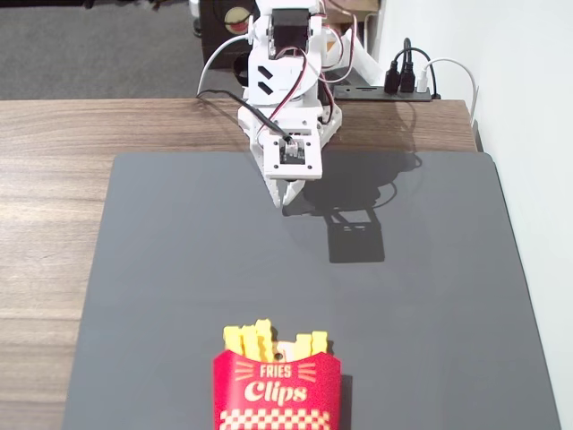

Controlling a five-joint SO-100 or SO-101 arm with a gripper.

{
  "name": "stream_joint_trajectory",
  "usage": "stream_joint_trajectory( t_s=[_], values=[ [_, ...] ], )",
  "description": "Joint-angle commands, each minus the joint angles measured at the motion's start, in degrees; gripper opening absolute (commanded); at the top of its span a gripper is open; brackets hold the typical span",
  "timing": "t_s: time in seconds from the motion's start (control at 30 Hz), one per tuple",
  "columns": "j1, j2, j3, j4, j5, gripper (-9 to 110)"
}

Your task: Grab a fry

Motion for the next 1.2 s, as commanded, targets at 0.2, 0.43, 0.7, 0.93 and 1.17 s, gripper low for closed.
stream_joint_trajectory(
  t_s=[0.2, 0.43, 0.7, 0.93, 1.17],
  values=[
    [2.29, -14.33, -15.91, -0.53, 1.49, 1],
    [5.01, -28.21, -28.65, 0.53, 1.14, 1],
    [9.84, -45.53, -45.26, 0.09, -1.76, 4],
    [9.84, -57.22, -54.58, -3.60, -2.46, 27],
    [7.29, -69.52, -66.27, -4.66, -1.76, 30]
  ],
)
